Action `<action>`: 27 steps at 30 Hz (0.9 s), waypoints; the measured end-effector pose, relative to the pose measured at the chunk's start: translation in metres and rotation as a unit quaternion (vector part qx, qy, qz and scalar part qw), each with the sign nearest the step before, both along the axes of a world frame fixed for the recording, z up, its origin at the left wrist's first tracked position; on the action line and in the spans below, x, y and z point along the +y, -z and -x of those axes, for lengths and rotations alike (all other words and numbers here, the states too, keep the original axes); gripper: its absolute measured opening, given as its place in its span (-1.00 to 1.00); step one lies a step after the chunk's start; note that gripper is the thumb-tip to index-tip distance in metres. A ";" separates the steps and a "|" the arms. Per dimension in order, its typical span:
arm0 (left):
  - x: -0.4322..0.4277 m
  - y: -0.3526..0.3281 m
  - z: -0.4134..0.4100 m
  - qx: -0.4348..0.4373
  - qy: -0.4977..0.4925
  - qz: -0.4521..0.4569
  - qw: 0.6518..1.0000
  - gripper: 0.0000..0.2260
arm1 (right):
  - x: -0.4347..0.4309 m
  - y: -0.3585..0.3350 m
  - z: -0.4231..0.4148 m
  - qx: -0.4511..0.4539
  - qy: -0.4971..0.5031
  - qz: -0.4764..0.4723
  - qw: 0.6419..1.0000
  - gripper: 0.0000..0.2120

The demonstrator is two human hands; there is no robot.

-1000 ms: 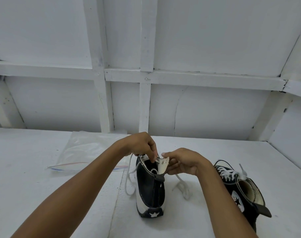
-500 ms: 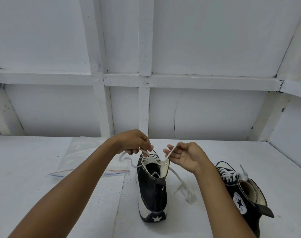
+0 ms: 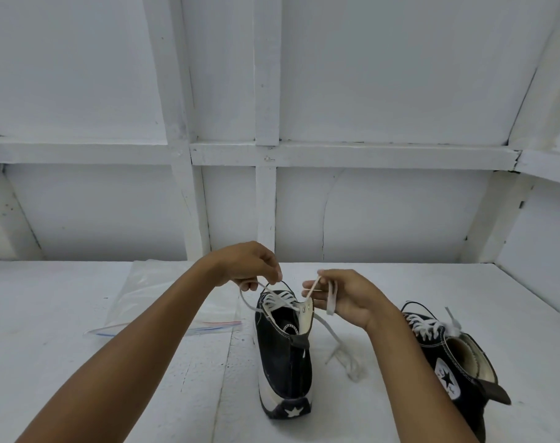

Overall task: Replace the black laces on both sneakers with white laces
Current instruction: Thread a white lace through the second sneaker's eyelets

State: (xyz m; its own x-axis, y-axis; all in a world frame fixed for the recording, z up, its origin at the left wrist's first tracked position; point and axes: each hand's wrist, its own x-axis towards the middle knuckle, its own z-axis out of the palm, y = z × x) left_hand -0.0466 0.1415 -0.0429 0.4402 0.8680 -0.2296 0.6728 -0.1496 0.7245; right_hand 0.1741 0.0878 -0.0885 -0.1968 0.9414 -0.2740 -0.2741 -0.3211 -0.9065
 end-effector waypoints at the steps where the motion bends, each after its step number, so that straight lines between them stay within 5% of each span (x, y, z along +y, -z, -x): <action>1: -0.001 0.003 -0.002 0.006 0.008 0.005 1.000 -0.92 | 0.002 0.000 0.000 0.073 0.027 0.019 0.997 -0.64; 4: -0.002 0.012 -0.005 0.006 0.023 0.015 1.000 -0.90 | 0.006 0.001 -0.002 0.070 0.070 0.048 0.994 -0.70; 7: -0.002 0.017 -0.003 0.012 0.046 0.003 0.999 -0.87 | 0.007 0.005 -0.009 -0.110 0.043 0.050 0.992 -0.78; 11: -0.003 0.016 0.002 0.074 0.095 -0.003 0.993 -0.75 | -0.002 0.008 -0.012 -0.343 -0.118 0.012 0.932 -0.84; 19: -0.005 0.019 0.008 0.079 0.098 0.012 0.992 -0.67 | -0.008 0.007 -0.026 -0.396 -0.231 -0.053 0.887 -0.89; 27: -0.002 0.019 0.003 0.056 0.089 -0.023 0.994 -0.79 | 0.008 0.018 -0.001 -0.410 -0.133 -0.086 0.898 -0.87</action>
State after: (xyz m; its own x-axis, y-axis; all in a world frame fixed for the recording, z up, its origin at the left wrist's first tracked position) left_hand -0.0493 0.1391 -0.0619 0.5619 0.7888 -0.2489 0.7092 -0.3046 0.6358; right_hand 0.1756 0.0960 -0.1066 -0.2196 0.9330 -0.2849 0.5738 -0.1127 -0.8112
